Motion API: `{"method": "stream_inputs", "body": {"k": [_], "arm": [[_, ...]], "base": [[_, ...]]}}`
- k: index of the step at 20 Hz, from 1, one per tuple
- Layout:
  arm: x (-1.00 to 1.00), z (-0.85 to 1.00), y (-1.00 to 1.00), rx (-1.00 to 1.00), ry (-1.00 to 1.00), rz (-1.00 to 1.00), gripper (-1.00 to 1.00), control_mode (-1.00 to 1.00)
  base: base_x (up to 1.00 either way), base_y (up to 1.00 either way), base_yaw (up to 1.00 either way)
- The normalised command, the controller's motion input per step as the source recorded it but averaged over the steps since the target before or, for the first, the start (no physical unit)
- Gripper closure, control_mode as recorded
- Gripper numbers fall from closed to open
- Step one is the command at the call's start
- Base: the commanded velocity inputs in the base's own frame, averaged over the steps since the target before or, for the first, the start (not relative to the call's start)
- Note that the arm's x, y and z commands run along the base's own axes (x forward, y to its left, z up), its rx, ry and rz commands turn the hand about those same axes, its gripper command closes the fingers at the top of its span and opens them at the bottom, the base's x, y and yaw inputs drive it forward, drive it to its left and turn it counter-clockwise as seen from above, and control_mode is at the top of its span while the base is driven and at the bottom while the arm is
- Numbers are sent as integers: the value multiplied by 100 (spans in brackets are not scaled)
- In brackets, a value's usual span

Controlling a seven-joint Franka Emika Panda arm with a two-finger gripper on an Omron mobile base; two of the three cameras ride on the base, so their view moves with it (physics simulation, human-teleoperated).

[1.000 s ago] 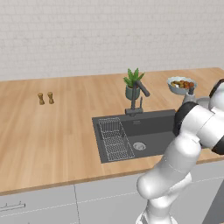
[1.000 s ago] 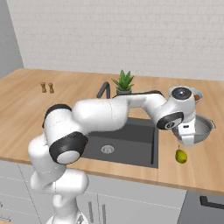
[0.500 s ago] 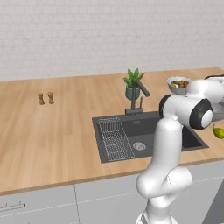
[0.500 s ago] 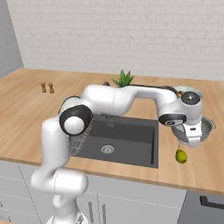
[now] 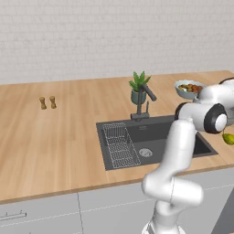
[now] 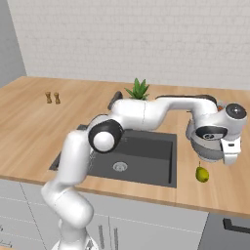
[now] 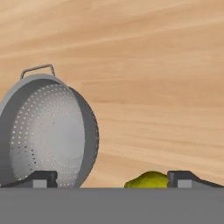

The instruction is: Put the colander in the sink, put the pear in the colander, and turn on the sink faucet and pour water over the colander.

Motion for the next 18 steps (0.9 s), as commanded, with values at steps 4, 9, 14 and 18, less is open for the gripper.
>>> {"method": "stream_inputs", "body": {"k": [4,9,14,18], "arm": [[41,-23,0,0,5,0,-100,-100],[33,-56,0,0,6,0,-100,-100],[22,-48,0,0,0,0,-100,-100],[38,-31,0,0,-5,0,-100,-100]], "base": [[0,0,0],[0,0,0],[0,0,0],[0,0,0]]}}
